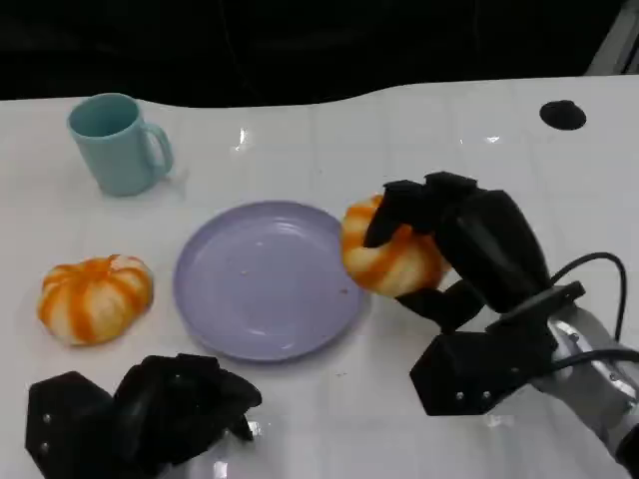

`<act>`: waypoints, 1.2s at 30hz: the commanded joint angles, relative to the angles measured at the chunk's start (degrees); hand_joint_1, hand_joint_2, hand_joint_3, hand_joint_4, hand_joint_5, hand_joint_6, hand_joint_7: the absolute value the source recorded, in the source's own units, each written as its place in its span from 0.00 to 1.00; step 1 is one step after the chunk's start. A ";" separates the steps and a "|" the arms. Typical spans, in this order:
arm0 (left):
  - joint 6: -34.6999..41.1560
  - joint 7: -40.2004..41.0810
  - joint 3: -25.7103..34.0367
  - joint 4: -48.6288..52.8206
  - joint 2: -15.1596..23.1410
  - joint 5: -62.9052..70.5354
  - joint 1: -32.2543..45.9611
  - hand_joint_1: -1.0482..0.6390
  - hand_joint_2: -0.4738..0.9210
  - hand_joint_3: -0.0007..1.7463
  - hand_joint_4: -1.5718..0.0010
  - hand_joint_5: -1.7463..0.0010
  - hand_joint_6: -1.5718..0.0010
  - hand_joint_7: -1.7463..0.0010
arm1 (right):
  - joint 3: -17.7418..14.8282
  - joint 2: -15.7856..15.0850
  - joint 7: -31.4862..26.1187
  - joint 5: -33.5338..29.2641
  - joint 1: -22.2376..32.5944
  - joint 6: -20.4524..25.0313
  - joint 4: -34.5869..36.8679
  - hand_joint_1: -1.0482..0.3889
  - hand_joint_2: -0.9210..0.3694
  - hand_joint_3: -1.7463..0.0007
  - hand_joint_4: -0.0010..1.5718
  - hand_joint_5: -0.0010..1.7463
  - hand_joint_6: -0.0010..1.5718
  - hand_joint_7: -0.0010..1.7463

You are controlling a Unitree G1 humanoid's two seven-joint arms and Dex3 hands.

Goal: Grasp the bread from the table and place it into the plate.

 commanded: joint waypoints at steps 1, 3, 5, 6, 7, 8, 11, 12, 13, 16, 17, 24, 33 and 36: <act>0.13 1.10 -0.50 -0.16 0.09 0.82 1.26 0.00 0.83 0.09 0.43 0.13 0.03 0.77 | -0.22 2.38 2.34 0.92 -1.54 -0.10 0.66 0.70 0.62 0.08 0.66 1.00 0.54 0.93; -0.59 1.04 -0.68 0.42 0.03 1.13 1.16 0.00 0.83 0.09 0.43 0.13 0.03 0.76 | 0.18 4.11 2.96 0.75 -2.73 -0.32 2.36 0.70 0.62 0.08 0.66 1.00 0.55 0.92; -1.24 0.76 -0.76 0.87 0.02 1.08 1.09 0.00 0.83 0.09 0.43 0.13 0.03 0.76 | 0.72 5.81 2.59 0.25 -4.15 -1.07 4.84 0.71 0.62 0.09 0.66 1.00 0.55 0.93; -1.26 0.66 -0.79 0.94 0.06 0.94 1.08 0.00 0.83 0.09 0.43 0.13 0.03 0.76 | 1.02 6.56 2.08 -0.11 -4.83 -1.47 6.12 0.71 0.61 0.09 0.66 1.00 0.55 0.93; -1.04 0.56 -0.80 0.91 0.09 0.72 1.08 0.00 0.83 0.09 0.43 0.13 0.03 0.76 | 1.44 7.51 1.29 -0.68 -5.69 -1.55 7.63 0.71 0.61 0.09 0.66 1.00 0.55 0.93; -0.86 0.51 -0.80 0.86 0.13 0.56 1.08 0.00 0.83 0.09 0.43 0.13 0.03 0.76 | 1.76 8.25 0.63 -1.15 -6.40 -1.58 8.90 0.70 0.61 0.10 0.66 1.00 0.55 0.93; -1.10 0.06 -0.77 1.16 0.22 0.24 0.99 0.00 0.83 0.09 0.43 0.13 0.04 0.77 | 2.69 10.51 -0.59 -2.04 -8.67 -0.56 13.12 0.69 0.56 0.14 0.64 1.00 0.54 0.92; -1.19 -0.05 -0.78 1.28 0.27 0.20 0.94 0.00 0.83 0.09 0.43 0.14 0.04 0.77 | 2.84 11.25 -0.97 -2.18 -9.37 -0.30 14.57 0.68 0.54 0.17 0.64 1.00 0.53 0.91; -1.23 -0.11 -0.78 1.35 0.29 0.18 0.90 0.00 0.83 0.10 0.43 0.14 0.04 0.77 | 2.88 11.73 -1.31 -2.29 -9.85 -0.27 15.63 0.68 0.52 0.19 0.63 1.00 0.53 0.91; -1.34 0.14 -0.88 1.46 0.47 0.56 0.70 0.00 0.83 0.10 0.42 0.14 0.03 0.77 | 3.12 13.66 -3.07 -2.73 -12.09 0.03 19.93 0.68 0.49 0.21 0.62 1.00 0.52 0.90; -1.22 0.30 -0.89 1.39 0.48 0.64 0.66 0.00 0.83 0.10 0.42 0.14 0.03 0.77 | 3.09 14.31 -3.32 -2.58 -12.89 0.18 21.38 0.68 0.48 0.22 0.61 1.00 0.51 0.90; -1.09 0.19 -0.95 1.44 0.60 0.64 0.60 0.00 0.82 0.10 0.43 0.14 0.03 0.77 | 3.07 16.92 -6.06 -2.15 -16.21 0.27 27.69 0.67 0.39 0.33 0.53 0.96 0.50 0.73; -0.37 -0.06 -1.09 0.95 0.40 0.14 0.65 0.00 0.82 0.10 0.43 0.14 0.03 0.77 | 5.41 16.13 1.29 -3.10 -17.34 2.96 28.66 0.46 0.08 0.82 0.07 0.26 0.23 0.04; -0.08 0.09 -1.15 0.64 0.38 0.14 0.74 0.00 0.82 0.10 0.43 0.14 0.03 0.77 | 5.82 15.30 3.92 -2.93 -16.43 3.88 26.53 0.34 0.01 0.89 0.01 0.15 0.14 0.01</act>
